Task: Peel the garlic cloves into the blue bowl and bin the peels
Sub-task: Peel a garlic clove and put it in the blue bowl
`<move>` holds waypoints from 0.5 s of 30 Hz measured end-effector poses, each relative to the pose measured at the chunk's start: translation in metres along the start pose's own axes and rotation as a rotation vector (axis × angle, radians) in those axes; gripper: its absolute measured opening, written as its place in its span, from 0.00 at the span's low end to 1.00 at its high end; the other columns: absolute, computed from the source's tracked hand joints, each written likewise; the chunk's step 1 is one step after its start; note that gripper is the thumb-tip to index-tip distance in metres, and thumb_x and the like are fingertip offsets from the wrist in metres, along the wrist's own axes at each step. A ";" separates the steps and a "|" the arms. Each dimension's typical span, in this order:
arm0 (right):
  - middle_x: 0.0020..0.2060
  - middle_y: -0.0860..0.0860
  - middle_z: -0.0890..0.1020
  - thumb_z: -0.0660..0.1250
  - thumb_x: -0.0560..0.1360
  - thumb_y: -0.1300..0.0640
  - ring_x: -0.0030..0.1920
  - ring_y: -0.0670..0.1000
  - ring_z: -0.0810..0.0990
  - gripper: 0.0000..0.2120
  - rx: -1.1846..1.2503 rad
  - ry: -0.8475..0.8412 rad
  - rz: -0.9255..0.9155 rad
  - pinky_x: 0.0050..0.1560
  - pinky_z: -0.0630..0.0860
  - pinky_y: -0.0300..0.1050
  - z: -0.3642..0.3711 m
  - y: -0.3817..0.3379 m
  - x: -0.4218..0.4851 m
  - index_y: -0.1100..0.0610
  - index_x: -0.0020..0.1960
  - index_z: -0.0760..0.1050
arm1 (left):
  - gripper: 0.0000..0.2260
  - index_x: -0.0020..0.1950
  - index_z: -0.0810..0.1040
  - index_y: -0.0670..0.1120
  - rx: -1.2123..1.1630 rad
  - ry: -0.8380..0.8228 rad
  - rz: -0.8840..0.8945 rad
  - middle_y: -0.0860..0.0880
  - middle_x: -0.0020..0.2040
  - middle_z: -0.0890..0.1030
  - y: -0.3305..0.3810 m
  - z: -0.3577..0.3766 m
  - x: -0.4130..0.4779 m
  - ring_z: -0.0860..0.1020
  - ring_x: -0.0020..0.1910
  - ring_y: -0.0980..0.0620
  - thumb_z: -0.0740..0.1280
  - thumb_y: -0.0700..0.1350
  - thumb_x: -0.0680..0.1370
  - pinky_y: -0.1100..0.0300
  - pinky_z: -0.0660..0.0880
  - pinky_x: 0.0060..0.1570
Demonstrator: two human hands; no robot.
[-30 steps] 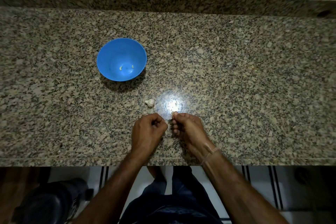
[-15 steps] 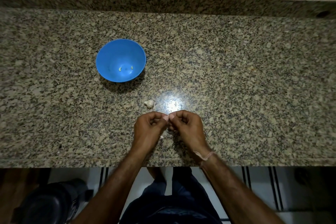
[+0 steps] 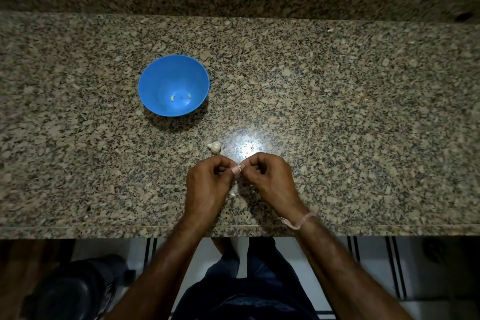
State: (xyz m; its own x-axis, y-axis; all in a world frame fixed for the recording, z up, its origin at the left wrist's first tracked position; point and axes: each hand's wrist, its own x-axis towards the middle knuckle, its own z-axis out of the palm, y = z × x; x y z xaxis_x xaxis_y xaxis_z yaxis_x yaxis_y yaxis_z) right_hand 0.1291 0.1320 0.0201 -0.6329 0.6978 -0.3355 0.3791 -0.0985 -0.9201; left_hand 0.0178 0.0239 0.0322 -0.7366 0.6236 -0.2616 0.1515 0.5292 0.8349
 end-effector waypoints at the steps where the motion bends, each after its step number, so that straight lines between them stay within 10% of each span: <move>1: 0.38 0.52 0.86 0.75 0.77 0.60 0.38 0.47 0.84 0.03 -0.013 0.016 -0.009 0.37 0.79 0.37 0.001 -0.001 -0.001 0.59 0.46 0.84 | 0.01 0.46 0.86 0.48 0.016 0.010 0.009 0.56 0.38 0.84 0.001 0.000 0.000 0.82 0.40 0.63 0.76 0.43 0.77 0.73 0.75 0.38; 7: 0.39 0.47 0.83 0.72 0.80 0.57 0.39 0.47 0.82 0.04 -0.299 0.076 -0.235 0.38 0.79 0.42 0.007 0.003 -0.009 0.55 0.47 0.80 | 0.03 0.46 0.86 0.41 -0.518 -0.200 -0.409 0.45 0.37 0.85 0.001 -0.005 0.004 0.79 0.35 0.50 0.73 0.39 0.79 0.58 0.76 0.38; 11: 0.38 0.50 0.85 0.74 0.78 0.57 0.38 0.48 0.84 0.04 -0.085 0.105 -0.089 0.39 0.81 0.40 0.010 -0.003 -0.009 0.57 0.47 0.83 | 0.02 0.47 0.85 0.43 -0.251 -0.052 -0.134 0.49 0.39 0.86 0.002 0.000 -0.002 0.84 0.38 0.55 0.73 0.38 0.78 0.65 0.80 0.39; 15: 0.42 0.54 0.87 0.73 0.78 0.58 0.45 0.59 0.87 0.03 0.124 0.066 0.091 0.49 0.85 0.63 0.010 0.002 -0.005 0.58 0.48 0.84 | 0.02 0.47 0.84 0.41 -0.392 -0.080 -0.184 0.46 0.40 0.86 0.004 -0.001 0.000 0.84 0.39 0.54 0.72 0.35 0.78 0.66 0.78 0.39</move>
State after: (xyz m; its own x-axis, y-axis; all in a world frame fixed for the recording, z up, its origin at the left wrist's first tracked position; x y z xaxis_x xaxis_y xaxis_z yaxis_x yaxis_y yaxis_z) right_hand 0.1264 0.1213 0.0181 -0.5526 0.7265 -0.4085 0.3443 -0.2474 -0.9057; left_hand 0.0177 0.0257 0.0359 -0.6726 0.5899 -0.4467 -0.2503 0.3867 0.8876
